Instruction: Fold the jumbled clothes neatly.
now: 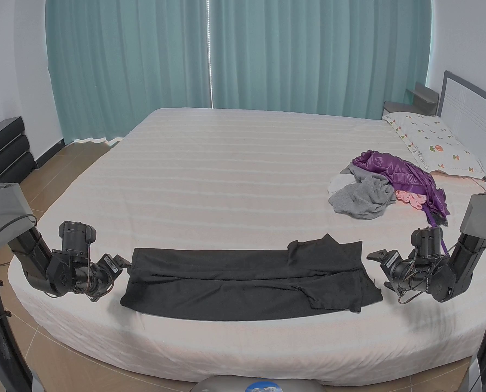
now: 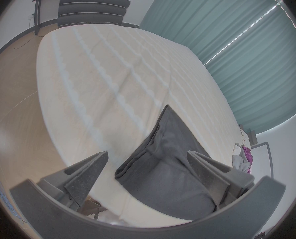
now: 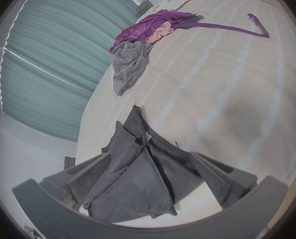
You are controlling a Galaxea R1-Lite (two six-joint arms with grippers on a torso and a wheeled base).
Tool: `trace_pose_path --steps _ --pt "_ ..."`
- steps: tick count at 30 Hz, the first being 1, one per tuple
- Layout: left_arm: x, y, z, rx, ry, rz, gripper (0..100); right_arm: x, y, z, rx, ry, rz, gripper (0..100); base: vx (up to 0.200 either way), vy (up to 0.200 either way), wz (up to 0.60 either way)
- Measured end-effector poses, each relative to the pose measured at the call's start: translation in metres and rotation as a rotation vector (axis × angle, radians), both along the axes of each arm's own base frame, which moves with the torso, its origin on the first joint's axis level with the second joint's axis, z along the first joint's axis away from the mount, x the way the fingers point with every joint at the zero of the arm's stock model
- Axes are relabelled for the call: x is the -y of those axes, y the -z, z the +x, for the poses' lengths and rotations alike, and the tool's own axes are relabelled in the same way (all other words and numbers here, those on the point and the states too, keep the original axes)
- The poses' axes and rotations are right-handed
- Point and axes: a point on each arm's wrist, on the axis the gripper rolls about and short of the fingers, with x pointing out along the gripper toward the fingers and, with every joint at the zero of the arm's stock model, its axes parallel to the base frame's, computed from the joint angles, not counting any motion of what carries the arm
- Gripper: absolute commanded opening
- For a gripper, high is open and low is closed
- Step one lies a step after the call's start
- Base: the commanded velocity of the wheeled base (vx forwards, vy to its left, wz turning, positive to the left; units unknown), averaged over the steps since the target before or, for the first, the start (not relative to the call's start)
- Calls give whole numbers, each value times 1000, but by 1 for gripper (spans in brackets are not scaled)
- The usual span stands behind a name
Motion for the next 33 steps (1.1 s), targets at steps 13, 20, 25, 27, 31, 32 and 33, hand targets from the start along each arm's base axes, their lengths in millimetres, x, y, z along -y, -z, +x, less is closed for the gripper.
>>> trace_pose_path --steps 13,20,25,27,31,32,33 --pt "18 9 -15 -56 60 20 100 -6 -3 -9 -13 -18 -1 100 0 0 0" --pt "22 15 -9 -59 55 45 100 -9 -2 -12 -20 -24 -4 100 0 0 0" --pt "26 21 1 -55 43 76 100 -13 -1 -14 -27 -37 -11 100 0 0 0" --pt "27 25 5 -57 37 92 100 -15 0 -16 -31 -42 -14 100 0 0 0" --pt "31 30 11 -55 37 106 100 -16 0 -19 -38 -46 -19 100 0 0 0" --pt "32 31 13 -55 39 110 100 -16 0 -20 -40 -47 -21 100 0 0 0" --pt "33 32 14 -56 43 114 100 -16 0 -21 -41 -47 -21 100 0 0 0"
